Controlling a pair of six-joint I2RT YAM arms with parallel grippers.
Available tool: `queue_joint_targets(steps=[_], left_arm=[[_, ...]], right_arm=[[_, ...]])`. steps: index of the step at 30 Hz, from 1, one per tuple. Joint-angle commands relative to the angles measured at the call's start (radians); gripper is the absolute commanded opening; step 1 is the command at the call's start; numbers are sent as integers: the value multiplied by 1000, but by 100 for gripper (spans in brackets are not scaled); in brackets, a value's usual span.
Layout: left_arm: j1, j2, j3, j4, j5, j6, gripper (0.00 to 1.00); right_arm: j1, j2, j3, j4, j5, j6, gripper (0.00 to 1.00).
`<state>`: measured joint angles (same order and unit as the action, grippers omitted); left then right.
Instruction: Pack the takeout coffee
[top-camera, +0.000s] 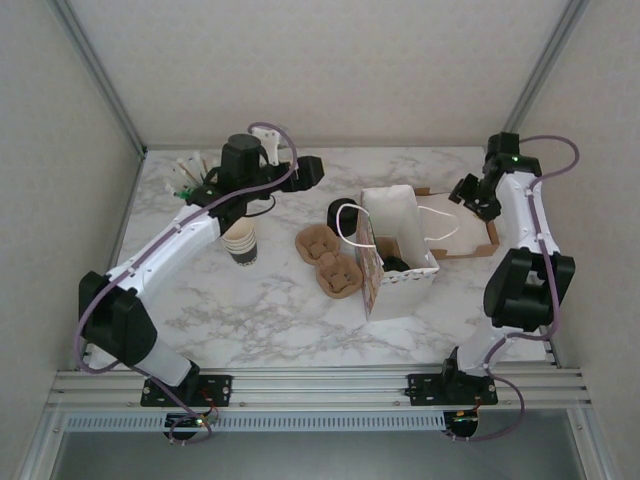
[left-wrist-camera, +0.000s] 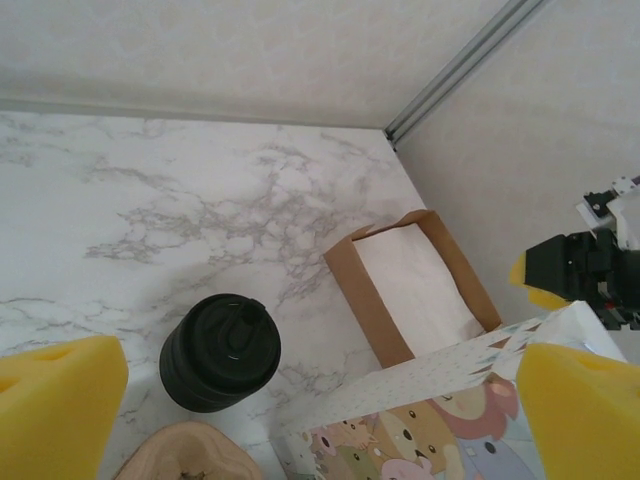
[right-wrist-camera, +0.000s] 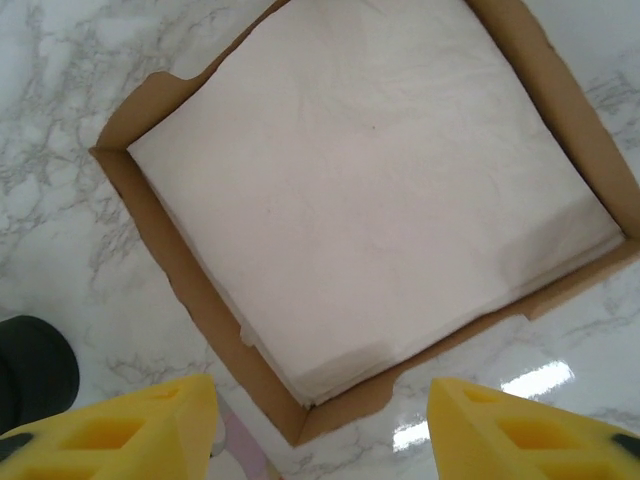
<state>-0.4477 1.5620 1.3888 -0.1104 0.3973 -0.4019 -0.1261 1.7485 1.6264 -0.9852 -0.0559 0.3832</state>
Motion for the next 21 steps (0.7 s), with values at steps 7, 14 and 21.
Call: queue_joint_targets(steps=[7,14,21], left_arm=[[11,170,92,31,106,-9,100],[10,272,157,26,154,-13,99],[4,347,210,13,182,-10,100]], right_arm=[[57,154,60,39,38,19,53],[74,263,117,45,39,25,49],[81,361,169,42,30,18,48]])
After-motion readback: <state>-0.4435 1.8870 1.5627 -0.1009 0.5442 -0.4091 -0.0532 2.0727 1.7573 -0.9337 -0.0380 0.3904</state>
